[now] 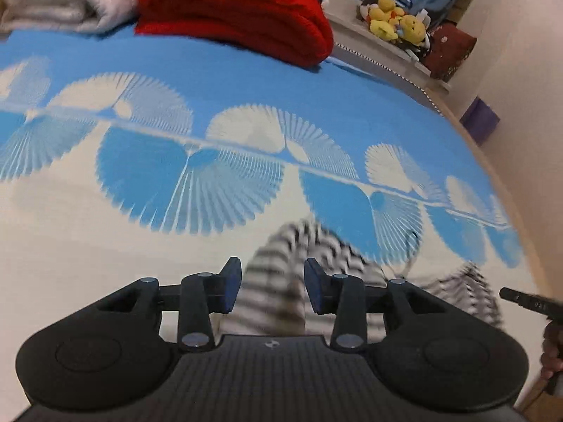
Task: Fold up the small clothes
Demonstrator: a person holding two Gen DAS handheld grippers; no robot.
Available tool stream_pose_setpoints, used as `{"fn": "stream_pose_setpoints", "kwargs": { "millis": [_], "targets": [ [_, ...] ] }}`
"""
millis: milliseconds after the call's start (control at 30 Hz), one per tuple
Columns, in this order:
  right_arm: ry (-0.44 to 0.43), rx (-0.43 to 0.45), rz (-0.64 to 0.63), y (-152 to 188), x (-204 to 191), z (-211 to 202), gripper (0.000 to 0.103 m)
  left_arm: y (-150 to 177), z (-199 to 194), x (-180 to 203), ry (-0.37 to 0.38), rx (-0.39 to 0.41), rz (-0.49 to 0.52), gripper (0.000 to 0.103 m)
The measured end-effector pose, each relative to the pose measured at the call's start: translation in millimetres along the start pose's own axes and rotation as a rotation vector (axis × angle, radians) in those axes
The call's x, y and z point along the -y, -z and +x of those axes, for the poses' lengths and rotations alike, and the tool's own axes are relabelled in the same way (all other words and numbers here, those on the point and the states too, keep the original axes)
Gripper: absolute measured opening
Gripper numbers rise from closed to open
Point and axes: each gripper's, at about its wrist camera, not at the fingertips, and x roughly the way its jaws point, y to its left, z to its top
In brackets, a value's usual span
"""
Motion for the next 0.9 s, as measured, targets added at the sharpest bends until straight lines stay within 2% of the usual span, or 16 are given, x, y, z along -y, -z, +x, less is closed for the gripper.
{"fn": "stream_pose_setpoints", "kwargs": {
  "millis": [133, 233, 300, 400, 467, 600, 733, 767, 800, 833, 867, 900],
  "targets": [
    [-0.049, -0.035, 0.070, 26.6, 32.6, -50.9, 0.037, 26.3, -48.2, -14.8, 0.028, -0.043, -0.015, 0.042],
    [-0.072, -0.081, 0.074, 57.9, 47.3, -73.2, 0.041, 57.6, -66.3, -22.0, 0.006, -0.075, 0.016, 0.042],
    [-0.065, -0.126, 0.093, 82.6, 54.2, -75.7, 0.043, 79.4, -63.1, -30.9, -0.007, -0.109, -0.018, 0.042],
    [-0.068, -0.226, 0.163, 102.8, 62.9, -67.2, 0.043, 104.5, -40.9, -44.4, -0.004, -0.264, -0.085, 0.042],
    [-0.036, -0.208, 0.130, 105.9, 59.3, -66.4, 0.043, 111.9, -31.5, -45.2, -0.017, -0.325, -0.074, 0.042],
    [-0.037, -0.319, 0.125, 118.1, 57.2, -47.3, 0.044, 118.1, -19.6, -50.4, -0.034, -0.379, -0.089, 0.044],
    [-0.046, -0.361, 0.125, 122.4, 52.6, -37.6, 0.046, 120.3, -14.4, -49.9, -0.012, -0.394, -0.088, 0.041],
    [-0.052, -0.368, 0.122, 123.0, 50.9, -36.1, 0.046, 120.6, -13.8, -48.3, -0.010, -0.396, -0.072, 0.035],
    [-0.057, -0.370, 0.115, 121.6, 50.5, -36.1, 0.045, 121.5, -13.4, -46.3, -0.008, -0.400, -0.054, 0.021],
    [-0.061, -0.369, 0.105, 121.6, 48.6, -36.4, 0.042, 122.1, -13.8, -43.7, -0.003, -0.402, -0.035, 0.013],
    [-0.070, -0.366, 0.098, 120.6, 48.5, -36.1, 0.032, 121.1, -16.1, -41.2, 0.003, -0.395, -0.017, 0.006],
    [-0.088, -0.360, 0.091, 119.5, 47.3, -37.7, 0.015, 119.6, -21.5, -39.4, 0.008, -0.377, 0.000, 0.004]
  ]
}}
